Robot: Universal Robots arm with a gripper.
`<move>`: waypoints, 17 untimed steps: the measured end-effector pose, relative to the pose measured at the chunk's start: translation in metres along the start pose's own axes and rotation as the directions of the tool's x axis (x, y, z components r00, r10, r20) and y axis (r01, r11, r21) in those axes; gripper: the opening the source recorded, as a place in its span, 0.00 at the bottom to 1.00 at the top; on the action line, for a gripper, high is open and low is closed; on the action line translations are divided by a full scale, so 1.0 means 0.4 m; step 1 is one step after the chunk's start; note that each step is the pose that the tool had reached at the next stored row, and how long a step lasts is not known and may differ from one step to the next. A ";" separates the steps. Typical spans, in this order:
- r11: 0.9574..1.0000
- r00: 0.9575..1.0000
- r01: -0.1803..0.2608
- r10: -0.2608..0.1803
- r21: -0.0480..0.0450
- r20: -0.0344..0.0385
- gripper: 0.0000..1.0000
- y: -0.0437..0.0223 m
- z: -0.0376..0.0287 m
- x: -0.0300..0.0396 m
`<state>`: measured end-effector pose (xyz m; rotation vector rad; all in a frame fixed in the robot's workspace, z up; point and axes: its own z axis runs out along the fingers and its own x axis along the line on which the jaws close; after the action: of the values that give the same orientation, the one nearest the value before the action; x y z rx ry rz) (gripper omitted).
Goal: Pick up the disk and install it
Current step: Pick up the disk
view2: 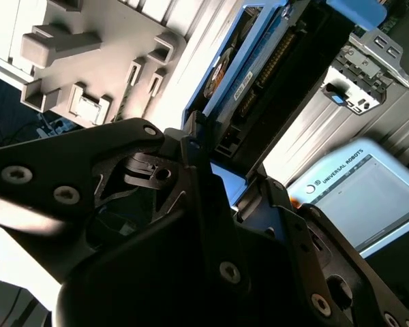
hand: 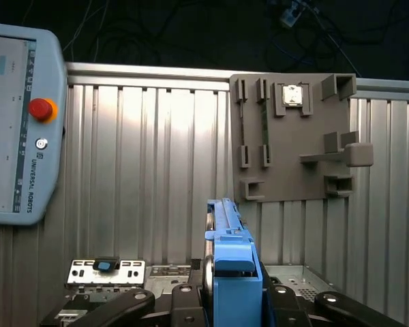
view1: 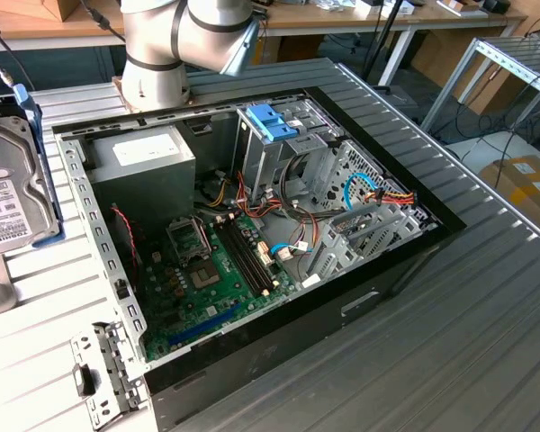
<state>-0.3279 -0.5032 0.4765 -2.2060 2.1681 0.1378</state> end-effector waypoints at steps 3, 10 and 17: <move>1.000 1.000 0.000 0.000 0.000 0.000 0.37 -0.005 0.000 0.002; 1.000 1.000 0.000 0.000 0.000 0.000 0.37 -0.018 -0.001 0.007; 1.000 1.000 0.000 0.000 0.000 0.000 0.37 -0.033 -0.002 0.012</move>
<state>-0.3145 -0.5077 0.4765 -2.2060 2.1682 0.1377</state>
